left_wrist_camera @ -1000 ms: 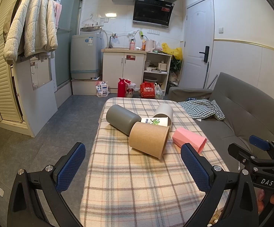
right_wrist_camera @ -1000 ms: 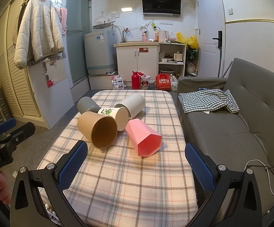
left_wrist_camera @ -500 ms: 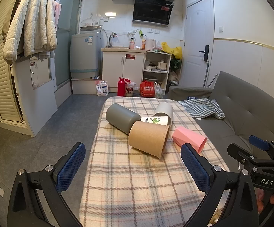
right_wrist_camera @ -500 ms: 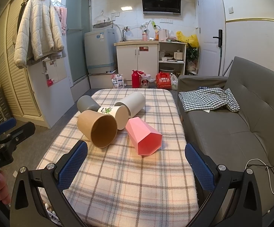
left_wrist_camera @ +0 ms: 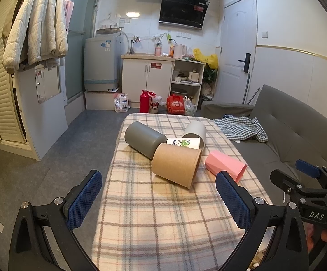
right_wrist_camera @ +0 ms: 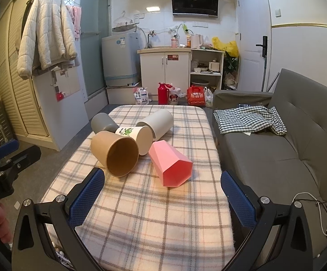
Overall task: Flip cup upside down
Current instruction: 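Move the right gripper toward the pink hexagonal cup lying on its side, then close the right gripper around the pink cup's body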
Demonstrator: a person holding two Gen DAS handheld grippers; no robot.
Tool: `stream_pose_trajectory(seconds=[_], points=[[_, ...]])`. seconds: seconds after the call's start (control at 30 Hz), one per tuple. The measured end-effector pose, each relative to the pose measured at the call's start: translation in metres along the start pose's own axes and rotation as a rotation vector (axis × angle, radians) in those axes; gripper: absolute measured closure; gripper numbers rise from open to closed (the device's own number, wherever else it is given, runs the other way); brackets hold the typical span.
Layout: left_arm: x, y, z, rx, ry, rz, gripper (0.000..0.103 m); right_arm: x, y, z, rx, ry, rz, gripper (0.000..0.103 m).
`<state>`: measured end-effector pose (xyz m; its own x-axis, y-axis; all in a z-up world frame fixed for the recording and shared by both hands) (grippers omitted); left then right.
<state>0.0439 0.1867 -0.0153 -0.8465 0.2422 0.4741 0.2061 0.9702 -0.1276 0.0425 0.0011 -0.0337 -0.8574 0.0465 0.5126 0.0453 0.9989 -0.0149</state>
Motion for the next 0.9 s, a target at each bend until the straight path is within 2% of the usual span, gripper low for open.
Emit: stream_pose_trajectory(seconds=[0.1, 0.5, 0.9], points=[[-0.006, -0.003, 0.005, 0.004, 0.022, -0.004, 0.0, -0.009, -0.007, -0.007, 0.023, 0.019, -0.012, 0.0], [-0.058, -0.002, 0.009, 0.027, 0.143, -0.034, 0.0, -0.099, -0.025, -0.01, 0.05, 0.266, -0.05, 0.0], [-0.103, -0.001, 0.018, 0.014, 0.259, -0.05, 0.0, -0.165, -0.033, -0.005, 0.062, 0.396, -0.107, 0.001]])
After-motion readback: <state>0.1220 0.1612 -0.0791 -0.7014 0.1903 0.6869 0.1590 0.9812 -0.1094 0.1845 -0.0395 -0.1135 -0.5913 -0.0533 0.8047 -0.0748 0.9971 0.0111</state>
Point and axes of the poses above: each gripper's, at about its wrist camera, not at the fingertips, and x roughly against the way its jaws point, y to its left, z to its underside, the point moved 3 cm from there along -x, roughly the way its jaws point, and after that the axes turned 3 degrees about z, right-handed, at the moved point
